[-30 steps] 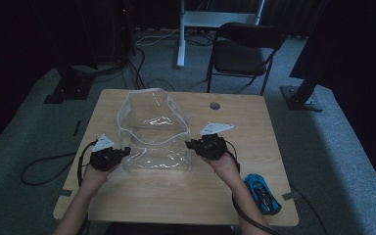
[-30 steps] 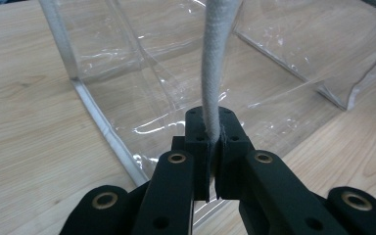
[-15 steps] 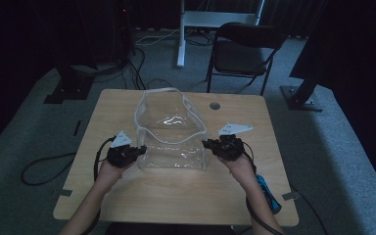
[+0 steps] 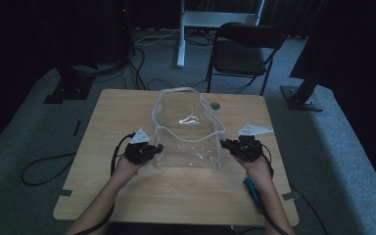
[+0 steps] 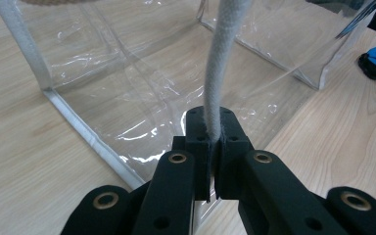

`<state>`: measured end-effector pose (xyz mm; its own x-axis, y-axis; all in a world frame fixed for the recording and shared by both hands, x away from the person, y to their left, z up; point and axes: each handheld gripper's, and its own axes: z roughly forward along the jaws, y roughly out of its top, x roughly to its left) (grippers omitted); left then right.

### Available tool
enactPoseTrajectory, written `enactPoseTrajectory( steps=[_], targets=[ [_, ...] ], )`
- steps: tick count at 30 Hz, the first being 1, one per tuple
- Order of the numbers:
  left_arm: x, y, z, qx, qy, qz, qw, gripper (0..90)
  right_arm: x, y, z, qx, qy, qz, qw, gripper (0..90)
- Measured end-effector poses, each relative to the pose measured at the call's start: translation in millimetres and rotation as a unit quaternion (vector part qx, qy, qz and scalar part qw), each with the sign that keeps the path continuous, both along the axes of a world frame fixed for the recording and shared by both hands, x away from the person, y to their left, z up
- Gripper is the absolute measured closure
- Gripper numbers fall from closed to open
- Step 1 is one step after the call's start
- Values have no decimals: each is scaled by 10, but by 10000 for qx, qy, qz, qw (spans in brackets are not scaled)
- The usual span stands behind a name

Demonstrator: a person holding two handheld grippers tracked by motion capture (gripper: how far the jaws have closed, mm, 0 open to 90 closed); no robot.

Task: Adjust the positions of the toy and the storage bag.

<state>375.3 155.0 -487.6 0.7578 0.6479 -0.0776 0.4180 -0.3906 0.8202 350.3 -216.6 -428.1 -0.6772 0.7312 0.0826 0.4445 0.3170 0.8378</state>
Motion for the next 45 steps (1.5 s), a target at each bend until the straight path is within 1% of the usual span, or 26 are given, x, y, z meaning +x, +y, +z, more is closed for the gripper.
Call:
enactPoseTrajectory(
  steps=[4,9,15,16,17,25,30,37,45],
  targets=[
    [41,-135,12,43,-10,-111,9999,875,6,-130,5,-12,7,-144,9999,845],
    [56,-254,4,-19,40,-210,9998,875,-7,-282,-10,59,30,-287,9996,845],
    [71,-420,15,26,26,-337,9994,875,-32,-438,-15,77,28,-433,9990,844],
    [71,-420,15,26,26,-337,9994,875,-38,-465,-16,80,28,-457,9989,845],
    [75,-476,21,41,21,-391,9992,875,-45,-492,-18,93,30,-477,9988,844],
    [81,-727,22,72,15,-611,9981,875,-110,-721,-22,89,29,-708,9974,844],
    [83,-874,7,15,46,-733,9973,875,-156,-864,-23,97,32,-850,9963,844],
    [92,-1025,-2,1,44,-848,9964,875,-223,-1028,-32,136,35,-995,9949,843],
    [139,-1100,-27,-58,37,-878,9961,874,-283,-1130,-49,213,30,-1069,9940,843]
  ],
)
